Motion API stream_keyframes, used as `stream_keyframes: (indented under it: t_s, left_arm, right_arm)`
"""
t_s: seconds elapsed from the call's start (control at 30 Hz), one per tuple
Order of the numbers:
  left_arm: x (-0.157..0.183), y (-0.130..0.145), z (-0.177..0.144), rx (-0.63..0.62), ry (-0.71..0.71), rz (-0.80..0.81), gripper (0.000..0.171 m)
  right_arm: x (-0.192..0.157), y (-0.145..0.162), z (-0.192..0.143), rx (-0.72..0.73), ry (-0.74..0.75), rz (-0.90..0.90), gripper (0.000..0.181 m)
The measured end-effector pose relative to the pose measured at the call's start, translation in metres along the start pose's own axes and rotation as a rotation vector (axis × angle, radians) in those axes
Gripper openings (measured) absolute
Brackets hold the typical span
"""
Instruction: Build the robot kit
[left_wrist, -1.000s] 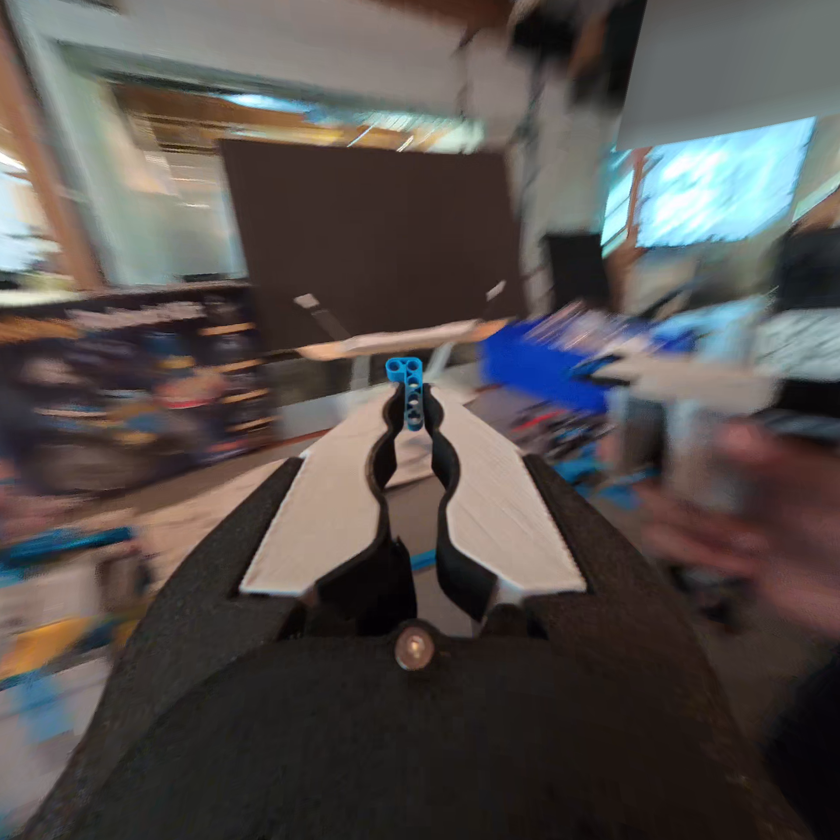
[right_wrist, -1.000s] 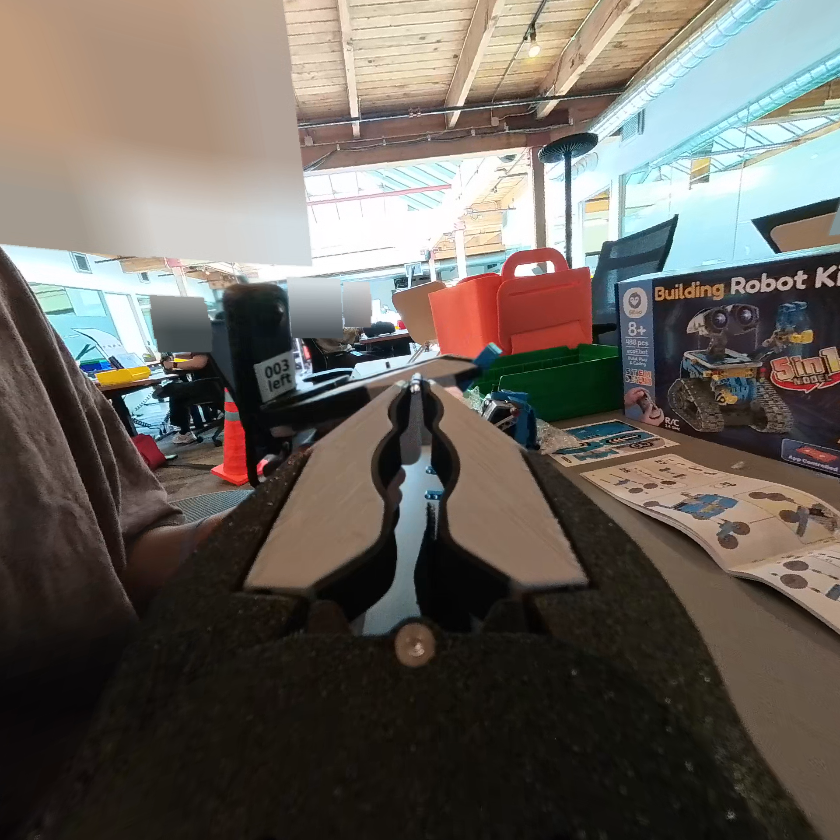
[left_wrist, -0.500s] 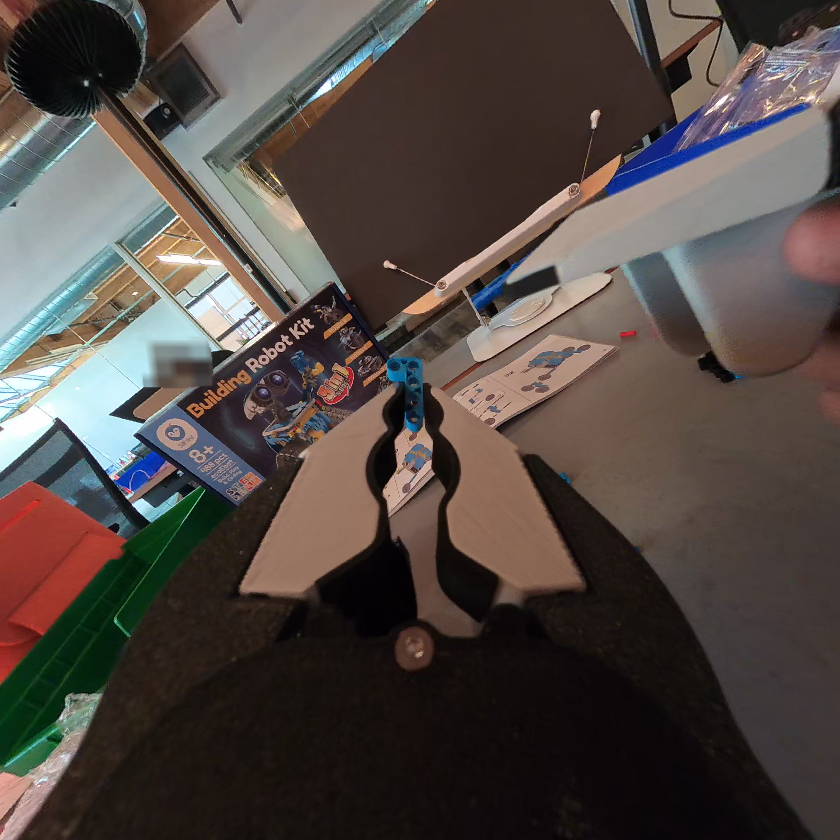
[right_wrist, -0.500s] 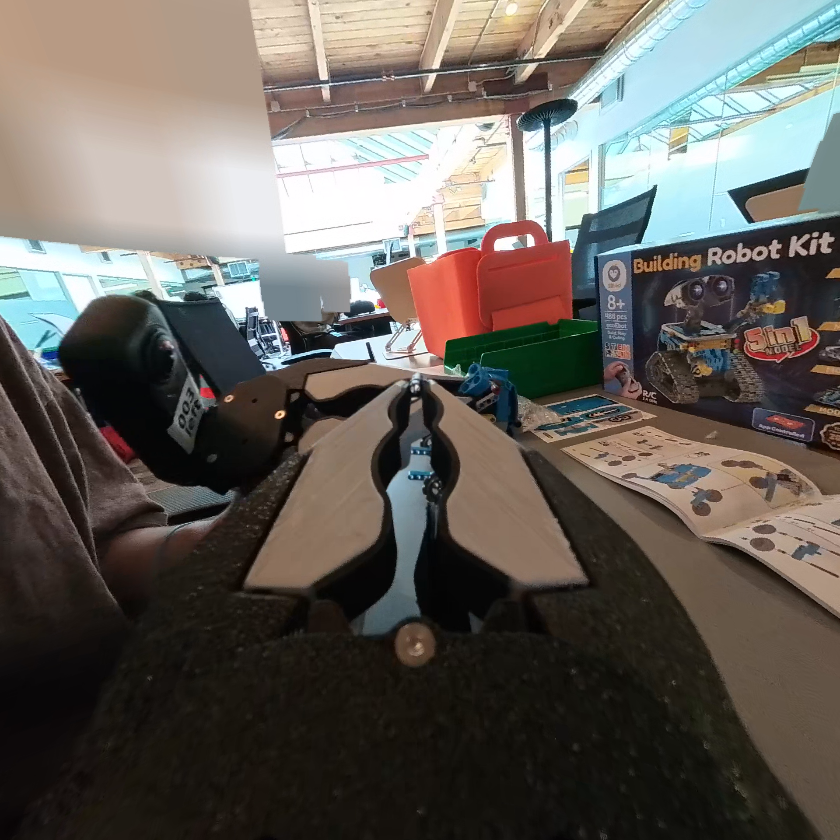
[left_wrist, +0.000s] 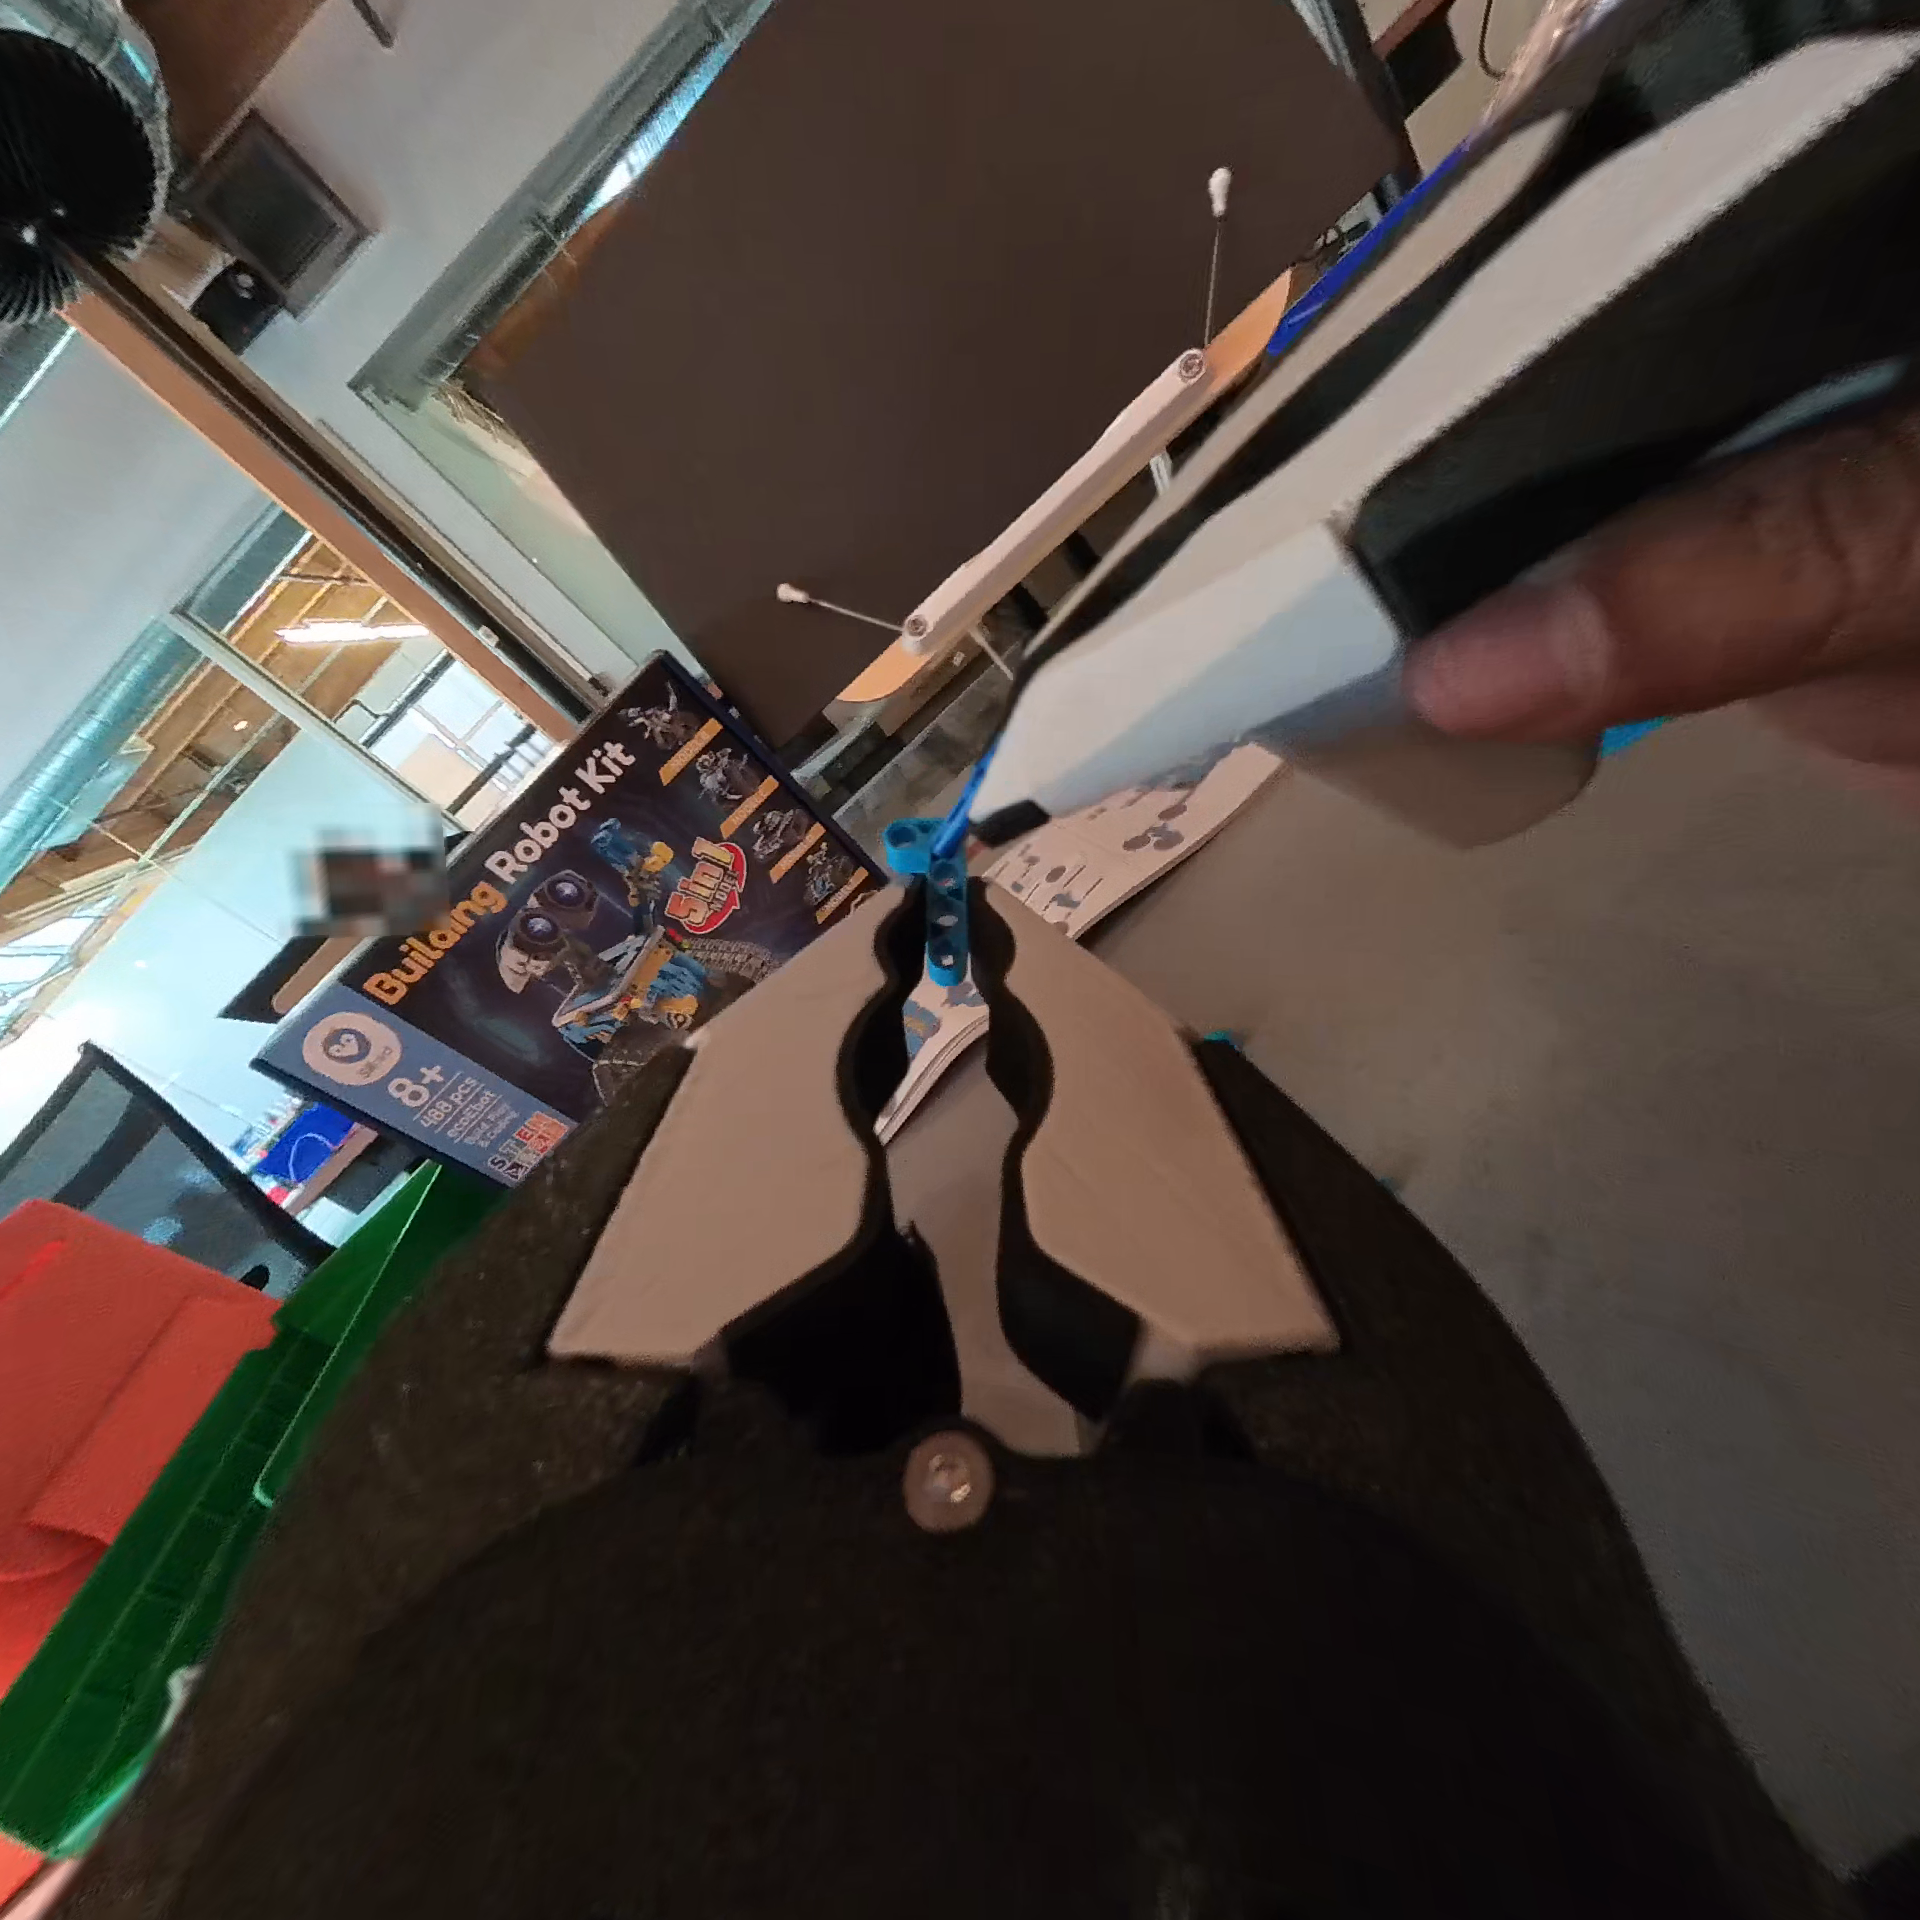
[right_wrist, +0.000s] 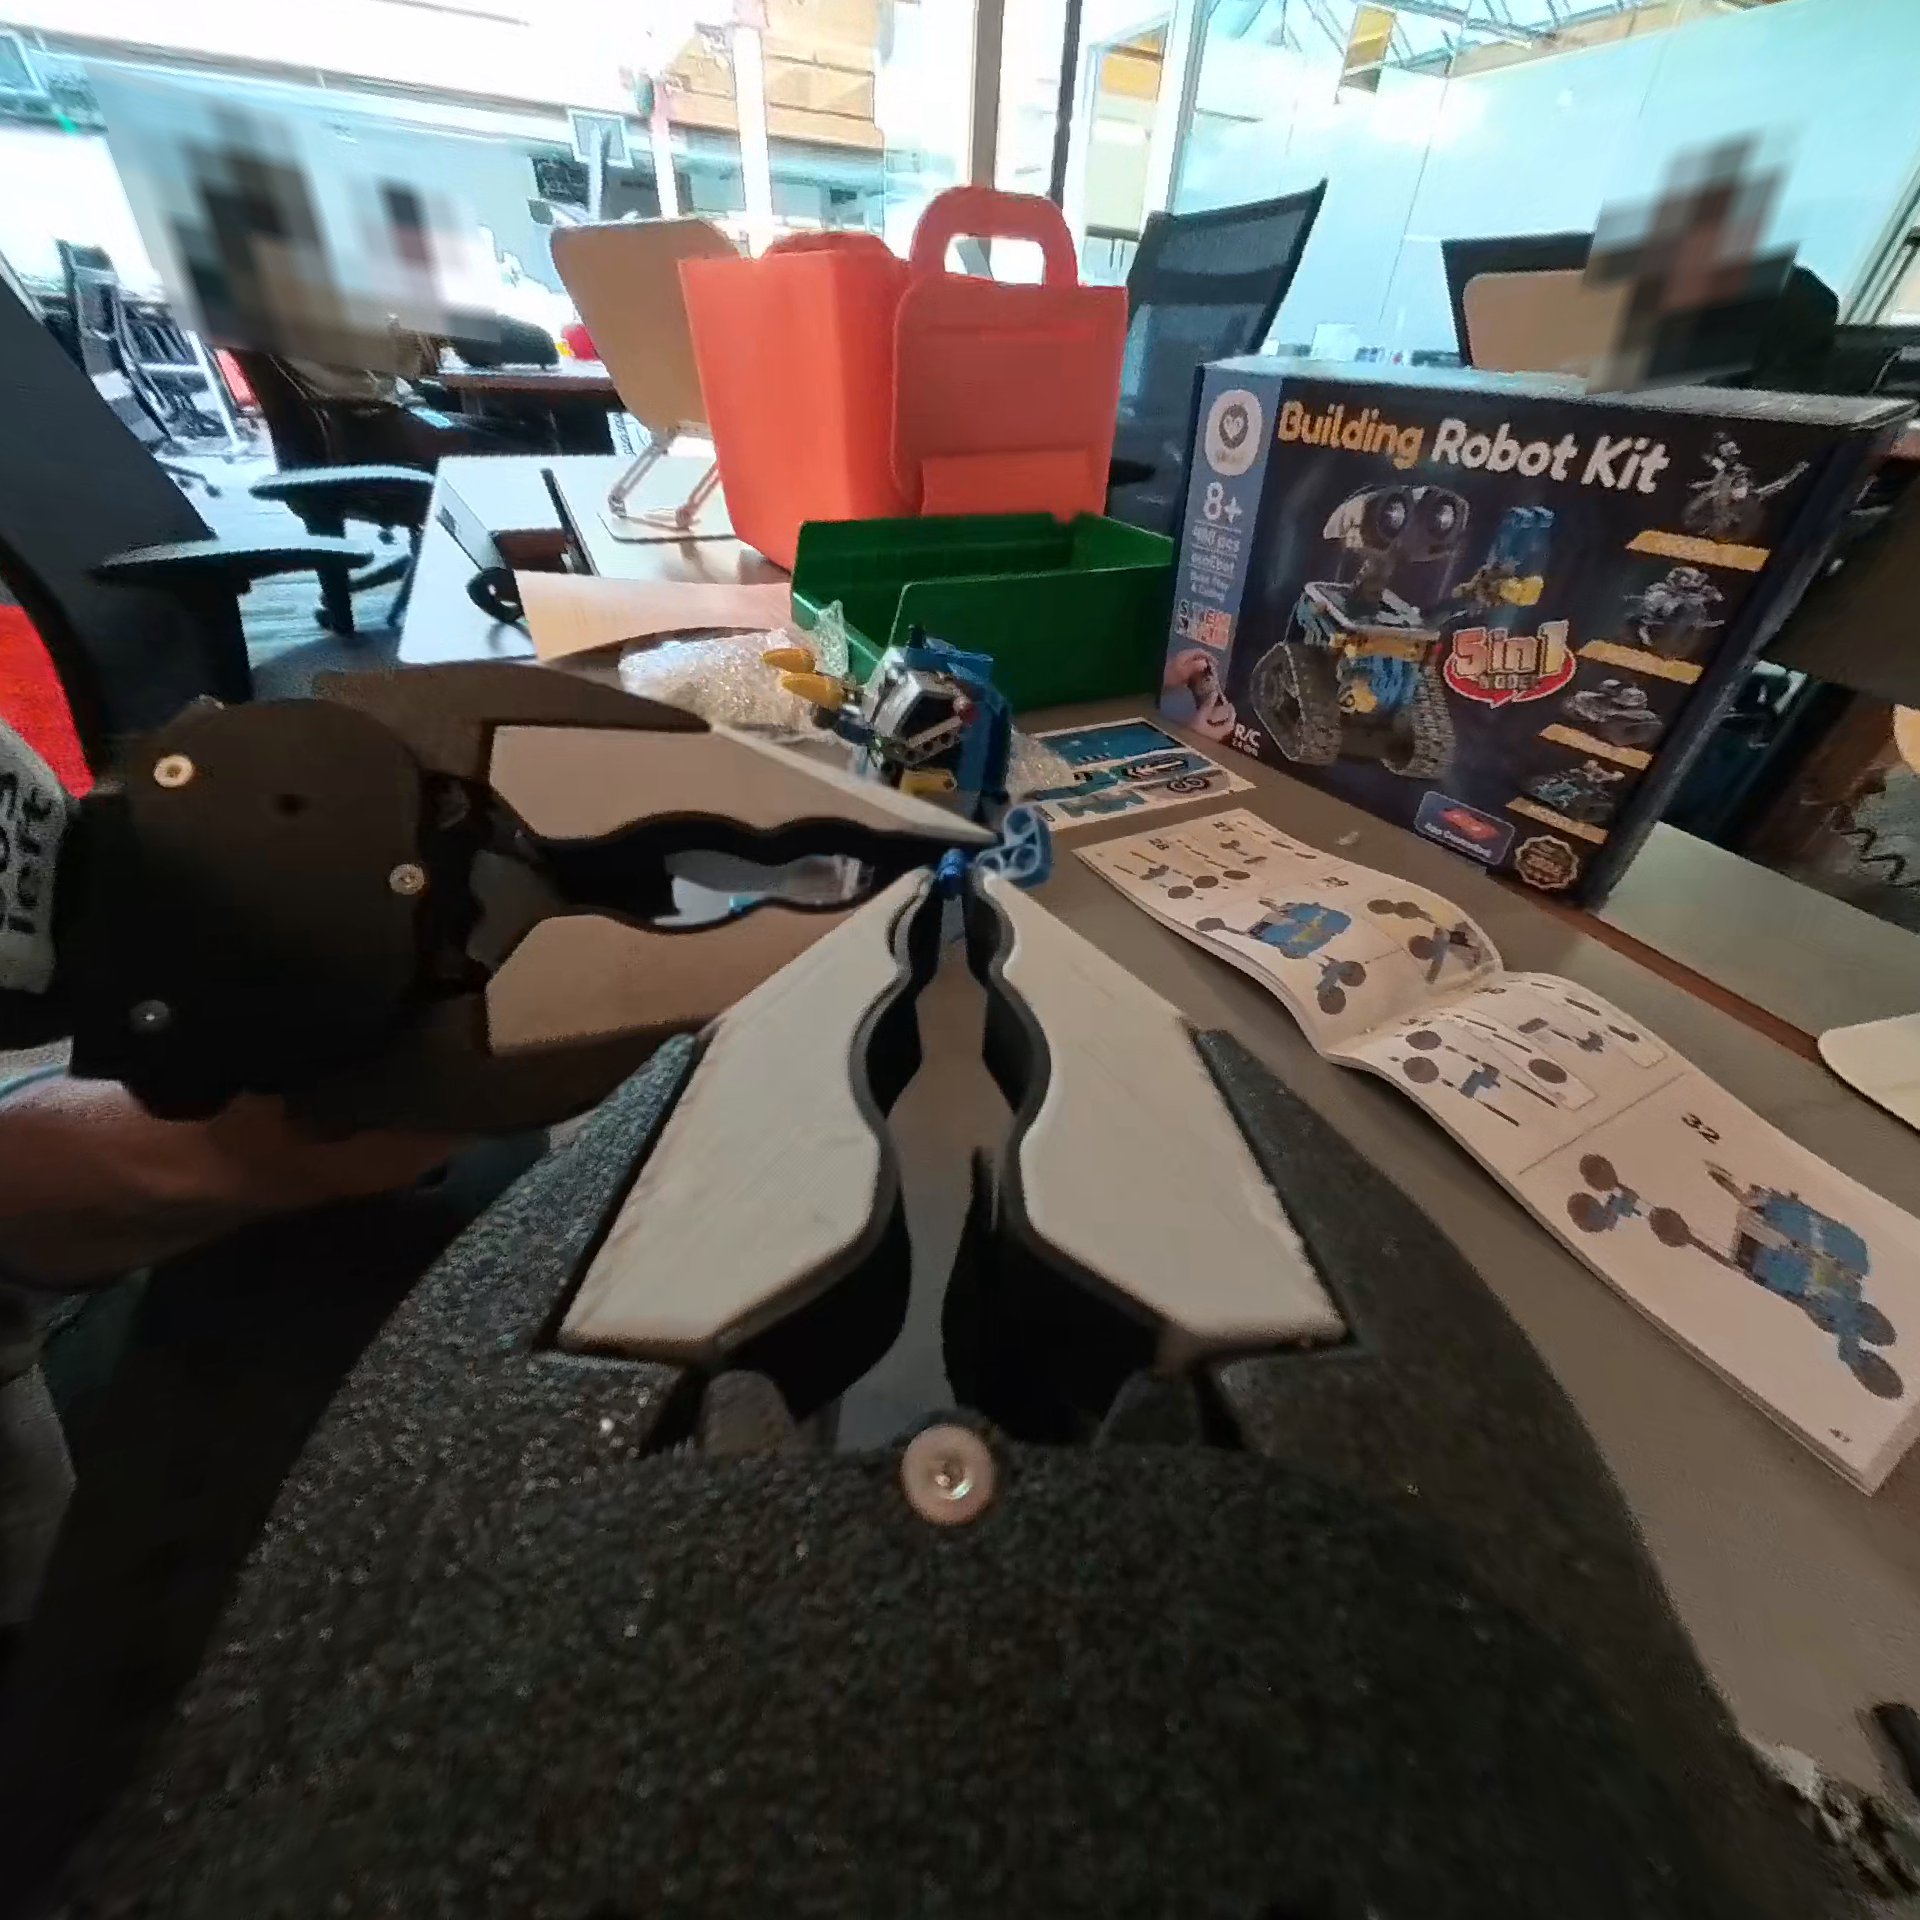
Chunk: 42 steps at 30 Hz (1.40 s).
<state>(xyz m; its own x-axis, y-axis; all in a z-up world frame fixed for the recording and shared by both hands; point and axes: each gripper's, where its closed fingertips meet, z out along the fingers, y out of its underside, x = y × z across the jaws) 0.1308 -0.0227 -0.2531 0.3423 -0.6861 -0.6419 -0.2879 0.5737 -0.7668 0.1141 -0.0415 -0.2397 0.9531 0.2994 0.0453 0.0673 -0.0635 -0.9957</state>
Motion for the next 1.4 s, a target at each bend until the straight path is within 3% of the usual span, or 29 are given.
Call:
stream_keyframes:
  t_s: [0.3, 0.7, 0.83, 1.03, 1.17, 1.3, 1.4]
  left_arm:
    - [0.011, -0.007, -0.001, 0.025, 0.016, 0.075, 0.006]
    - [0.017, -0.005, 0.000, 0.024, 0.049, 0.077, 0.006]
    - [0.024, -0.020, -0.008, 0.108, 0.076, 0.083, 0.006]
    - [0.024, -0.020, -0.010, 0.123, 0.104, 0.041, 0.006]
    - [0.030, -0.027, -0.020, 0.208, 0.191, 0.017, 0.006]
    - [0.041, -0.028, -0.029, 0.250, 0.236, 0.097, 0.006]
    - [0.043, -0.028, -0.035, 0.270, 0.285, 0.063, 0.006]
  right_arm:
    - [0.005, 0.009, -0.003, -0.202, 0.100, -0.095, 0.003]
    - [0.011, 0.014, -0.006, -0.222, 0.110, -0.063, 0.004]
    - [0.023, 0.019, -0.006, -0.226, 0.132, -0.042, 0.004]
    - [0.016, 0.007, -0.014, -0.078, -0.106, 0.234, 0.003]
    - [-0.003, 0.000, -0.025, -0.078, -0.277, 0.250, 0.004]
    - [-0.004, 0.003, -0.034, -0.138, -0.310, 0.227, 0.004]
    - [-0.007, 0.004, -0.045, -0.165, -0.344, 0.221, 0.004]
